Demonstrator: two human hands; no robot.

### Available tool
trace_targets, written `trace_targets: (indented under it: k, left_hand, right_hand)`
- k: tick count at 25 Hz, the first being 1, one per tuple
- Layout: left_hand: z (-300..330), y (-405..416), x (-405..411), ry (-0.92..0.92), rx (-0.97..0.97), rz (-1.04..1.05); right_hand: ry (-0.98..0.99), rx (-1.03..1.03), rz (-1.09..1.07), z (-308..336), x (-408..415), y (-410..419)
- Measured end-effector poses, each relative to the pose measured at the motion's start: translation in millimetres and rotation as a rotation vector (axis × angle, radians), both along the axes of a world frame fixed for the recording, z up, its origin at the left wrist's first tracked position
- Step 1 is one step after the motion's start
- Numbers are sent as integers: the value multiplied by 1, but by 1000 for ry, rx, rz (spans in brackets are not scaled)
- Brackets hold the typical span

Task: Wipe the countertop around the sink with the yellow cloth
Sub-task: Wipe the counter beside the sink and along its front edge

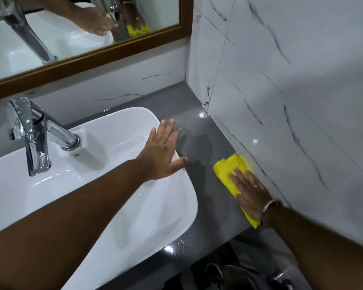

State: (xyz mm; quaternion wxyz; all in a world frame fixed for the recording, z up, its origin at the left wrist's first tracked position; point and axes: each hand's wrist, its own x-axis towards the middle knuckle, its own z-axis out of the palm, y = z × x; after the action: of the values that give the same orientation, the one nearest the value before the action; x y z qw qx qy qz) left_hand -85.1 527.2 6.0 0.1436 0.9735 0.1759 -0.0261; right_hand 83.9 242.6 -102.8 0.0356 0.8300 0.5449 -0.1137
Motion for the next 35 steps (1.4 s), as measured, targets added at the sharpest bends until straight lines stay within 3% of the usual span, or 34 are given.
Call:
trace_targets:
  k: [2, 3, 5, 7, 8, 10, 12, 14, 15, 17, 19, 20, 22, 24, 26, 27, 29, 32, 34, 35]
  left_hand:
    - [0, 0, 1, -6, -1, 5]
    - [-1, 0, 1, -7, 1, 6]
    - [-1, -1, 0, -11, 6, 9]
    - [-1, -1, 1, -4, 16, 9]
    - [-1, -1, 1, 3, 28, 15]
    - [0, -3, 1, 16, 46, 23]
    - [0, -3, 2, 30, 46, 28]
    - [0, -3, 2, 42, 43, 37]
    - [1, -3, 2, 54, 42, 39]
    - [3, -6, 1, 86, 56, 38]
    - [6, -7, 3, 121, 75, 39]
    - [7, -8, 4, 129, 79, 46]
    - [5, -9, 4, 133, 96, 61]
    - [5, -10, 3, 147, 115, 58]
    - [7, -10, 4, 163, 151, 82]
    - [9, -13, 4, 171, 170, 100]
    - [15, -31, 0, 153, 205, 127]
    - [18, -79, -40, 64, 132, 156]
    - [17, -102, -105, 77, 66, 218]
    - [13, -105, -145, 95, 57, 287]
  right_hand:
    - [34, 71, -232, -2, -28, 14]
    - [43, 114, -222, -8, -59, 19]
    - [43, 150, 195, -15, -114, 13]
    - [-23, 128, 579, -10, -94, 9]
    - [-96, 126, 618, -9, -66, 10]
    - [-129, 121, 359, -7, -14, 13]
    - [-37, 150, -118, 1, -9, 13]
    - [36, 196, -264, -7, -53, 20]
    - [60, 229, -200, -11, -81, 20]
    - [163, 194, 161, -15, -116, 13]
    - [186, 101, 463, -17, -87, 12]
    - [143, 80, 495, -20, -65, 15]
    - [46, 123, 258, -20, -28, 14]
    - [1, 213, -219, -15, -24, 10]
    - [4, 270, -396, -11, -64, 10]
    - [16, 292, -347, -12, -90, 10]
    - [90, 292, -35, -12, -140, 5]
    - [130, 275, 327, -23, -125, -3]
    - [-14, 244, 336, -32, -84, -13]
    - [-53, 226, 198, -32, -68, -20]
